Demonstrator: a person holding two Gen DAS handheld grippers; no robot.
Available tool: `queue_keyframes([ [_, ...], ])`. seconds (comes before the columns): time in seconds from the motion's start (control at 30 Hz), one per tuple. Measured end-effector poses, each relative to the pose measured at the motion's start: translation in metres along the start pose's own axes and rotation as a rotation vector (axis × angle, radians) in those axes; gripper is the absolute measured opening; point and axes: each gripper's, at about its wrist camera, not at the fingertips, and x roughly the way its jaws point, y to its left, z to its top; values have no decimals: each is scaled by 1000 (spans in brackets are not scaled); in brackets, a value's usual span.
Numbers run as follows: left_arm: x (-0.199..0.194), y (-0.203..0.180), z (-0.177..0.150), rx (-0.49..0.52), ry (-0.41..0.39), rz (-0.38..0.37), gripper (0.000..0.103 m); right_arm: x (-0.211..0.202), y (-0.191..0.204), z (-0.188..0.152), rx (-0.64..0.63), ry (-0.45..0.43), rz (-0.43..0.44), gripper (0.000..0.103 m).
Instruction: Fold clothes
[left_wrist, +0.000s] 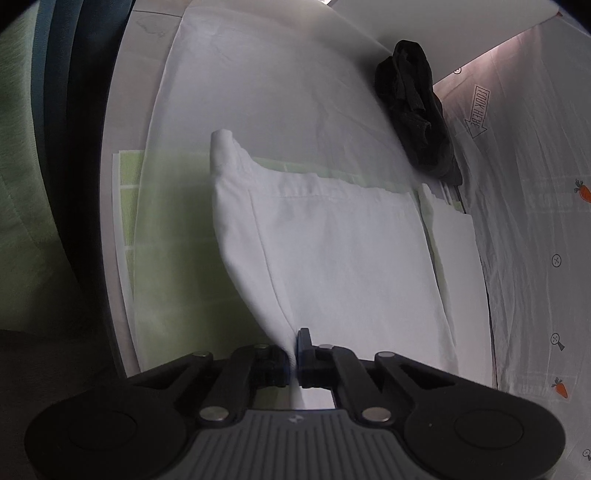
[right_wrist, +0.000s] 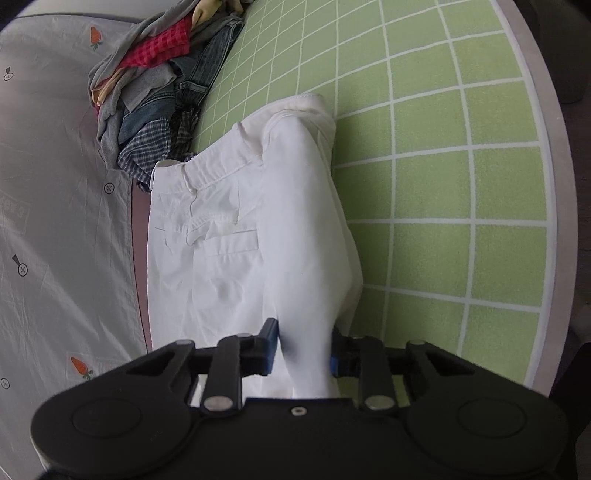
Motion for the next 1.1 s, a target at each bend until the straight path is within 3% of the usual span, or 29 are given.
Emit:
queue_keyframes([
  [0.07,-7,-1,6,19,-1,-5,2,-4,-3,-5,11,-33,-6,8],
  [0.2,-41,-17,19,40,-20,-37,2,-22,-2,-14,-22,-82,-20,4],
  [0.3,-90,-47,32,67,-46,-117,2,-51,2,-23,2,-99,39,3],
  [0.4,-132,-99,45,236,-127,-243,2,-85,23,-31,11,-116,122,3],
  [0.47,-139,-128,50,320,-176,-295,2,-101,49,-33,-75,-124,174,3],
  [0.53,-125,-142,52,328,-180,-300,2,-101,72,-33,-160,-135,206,3],
  [0.6,-106,-148,46,321,-178,-252,2,-92,86,-31,-215,-145,198,3],
  [0.67,-89,-151,39,304,-174,-212,2,-77,88,-31,-217,-144,165,3],
  [0.87,-61,-168,38,240,-195,-186,2,-50,105,-29,-200,-144,150,3],
  [1.0,-30,-222,44,264,-203,-221,2,-31,124,-26,-209,-144,143,3],
  [1.1,19,-296,53,356,-183,-240,2,-15,141,-21,-220,-142,138,3],
])
